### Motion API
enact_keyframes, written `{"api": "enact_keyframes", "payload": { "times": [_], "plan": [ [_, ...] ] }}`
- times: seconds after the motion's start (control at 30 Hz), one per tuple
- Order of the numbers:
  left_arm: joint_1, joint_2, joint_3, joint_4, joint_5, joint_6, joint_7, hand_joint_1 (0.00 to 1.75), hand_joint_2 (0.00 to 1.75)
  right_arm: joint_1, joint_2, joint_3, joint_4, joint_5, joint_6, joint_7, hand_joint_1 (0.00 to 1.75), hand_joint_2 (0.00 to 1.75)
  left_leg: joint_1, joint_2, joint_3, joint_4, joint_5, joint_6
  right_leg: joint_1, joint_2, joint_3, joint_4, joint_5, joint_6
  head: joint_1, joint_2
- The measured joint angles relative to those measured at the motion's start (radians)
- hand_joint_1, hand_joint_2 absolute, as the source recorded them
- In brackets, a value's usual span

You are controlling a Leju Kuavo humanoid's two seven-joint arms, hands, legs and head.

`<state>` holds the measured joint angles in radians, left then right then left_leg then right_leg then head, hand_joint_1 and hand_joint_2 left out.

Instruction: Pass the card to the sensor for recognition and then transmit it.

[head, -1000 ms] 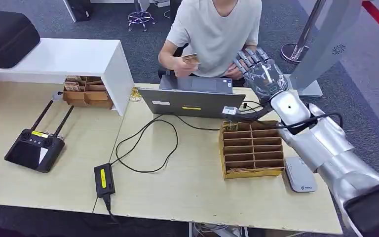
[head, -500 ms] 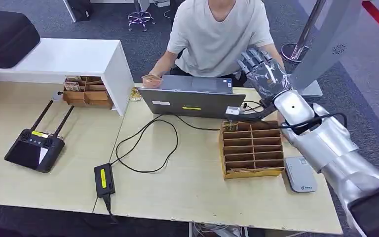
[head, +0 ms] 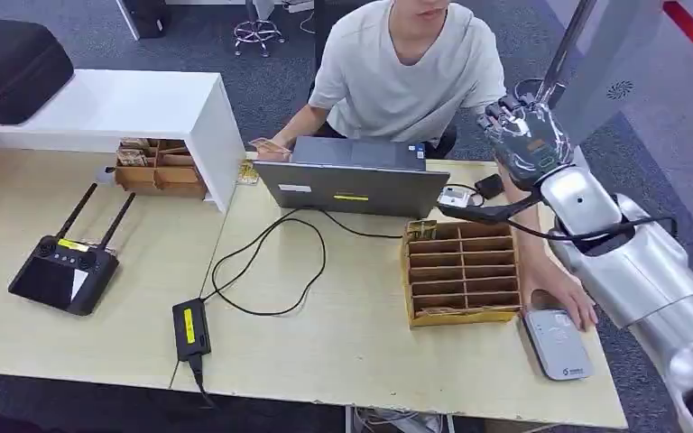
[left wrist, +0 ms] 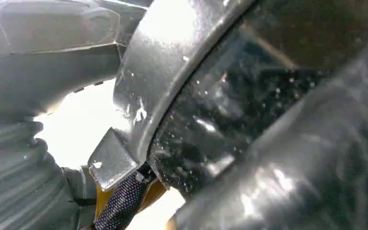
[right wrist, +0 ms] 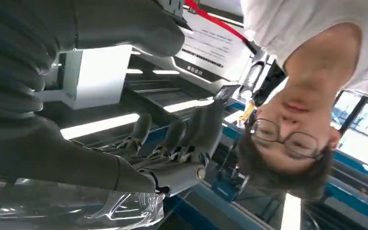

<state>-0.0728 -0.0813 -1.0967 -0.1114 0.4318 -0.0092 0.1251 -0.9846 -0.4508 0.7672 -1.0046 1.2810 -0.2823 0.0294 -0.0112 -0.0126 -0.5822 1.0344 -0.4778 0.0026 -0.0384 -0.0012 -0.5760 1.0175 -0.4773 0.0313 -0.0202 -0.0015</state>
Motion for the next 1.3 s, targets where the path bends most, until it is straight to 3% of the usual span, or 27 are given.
{"api": "enact_keyframes", "payload": {
  "times": [0.2,0.37,0.5,0.57,0.67,0.87,1.0,1.1,1.2,1.3],
  "plan": [
    [0.003,0.000,0.000,0.000,0.021,0.006,-0.003,0.00,1.75,0.039,-0.130,-0.074,-0.138,-0.050,0.043,0.002,0.00,1.75,0.000,0.000,-0.001,0.000,0.000,0.001,0.000,0.000,-0.001,0.000,0.000,0.000,0.000,0.000],
    [0.003,0.000,0.000,0.000,0.024,0.007,-0.003,0.00,1.75,0.060,-0.188,-0.102,-0.199,-0.056,0.057,0.001,0.00,1.75,0.000,0.001,-0.001,0.000,-0.001,0.000,0.000,0.002,-0.002,0.000,0.000,0.000,0.000,0.000],
    [0.006,0.000,0.000,0.000,0.045,0.014,-0.004,0.00,1.75,0.078,-0.262,-0.106,-0.274,-0.101,0.136,0.000,0.00,1.75,0.000,0.000,-0.002,0.000,0.000,0.001,0.000,-0.001,-0.002,0.000,0.000,0.000,0.000,0.000],
    [0.007,0.000,0.000,0.000,0.060,0.020,-0.006,0.00,1.75,0.080,-0.304,-0.108,-0.322,-0.142,0.215,-0.012,0.00,1.75,0.000,0.001,-0.002,0.000,0.000,0.000,0.000,0.001,-0.003,0.000,0.000,0.000,0.000,0.000],
    [0.011,0.001,0.000,0.000,0.084,0.028,-0.011,0.00,1.75,0.071,-0.403,-0.101,-0.440,-0.241,0.388,-0.018,0.00,1.75,-0.001,-0.001,-0.004,0.000,0.000,0.001,0.000,-0.001,-0.003,0.000,0.000,0.000,0.000,0.000],
    [0.013,0.002,0.000,0.000,0.098,0.032,-0.018,0.00,1.75,0.041,-0.506,-0.083,-0.575,-0.318,0.498,-0.011,0.00,1.75,-0.001,0.001,-0.004,0.000,-0.001,0.001,-0.001,0.000,-0.004,0.000,0.000,0.000,0.000,0.000],
    [0.017,0.003,0.000,0.000,0.128,0.042,-0.025,0.00,1.75,-0.036,-0.587,-0.034,-0.678,-0.515,0.743,-0.005,0.00,1.75,-0.001,0.000,-0.004,0.000,-0.001,0.001,-0.001,-0.001,-0.004,0.000,0.000,0.000,0.000,0.000],
    [0.019,0.003,0.000,0.001,0.143,0.045,-0.027,0.00,1.75,-0.118,-0.650,0.023,-0.779,-0.642,0.849,0.018,0.00,1.75,-0.001,0.000,-0.005,0.000,-0.001,0.001,0.000,0.000,-0.005,0.000,0.000,0.000,0.000,0.000],
    [0.020,0.003,0.000,0.002,0.149,0.048,-0.035,0.00,1.75,-0.168,-0.693,0.064,-0.839,-0.695,0.856,0.039,0.00,1.75,-0.001,0.000,-0.004,0.000,-0.001,0.001,-0.001,0.000,-0.005,0.000,0.000,0.000,0.000,0.000],
    [0.022,0.003,0.000,0.003,0.160,0.052,-0.038,0.00,1.75,-0.178,-0.757,0.106,-0.907,-0.752,0.777,0.070,0.00,1.75,-0.001,-0.001,-0.005,0.000,-0.001,0.001,-0.001,-0.001,-0.005,0.000,-0.001,0.001,0.000,0.000]
  ]
}}
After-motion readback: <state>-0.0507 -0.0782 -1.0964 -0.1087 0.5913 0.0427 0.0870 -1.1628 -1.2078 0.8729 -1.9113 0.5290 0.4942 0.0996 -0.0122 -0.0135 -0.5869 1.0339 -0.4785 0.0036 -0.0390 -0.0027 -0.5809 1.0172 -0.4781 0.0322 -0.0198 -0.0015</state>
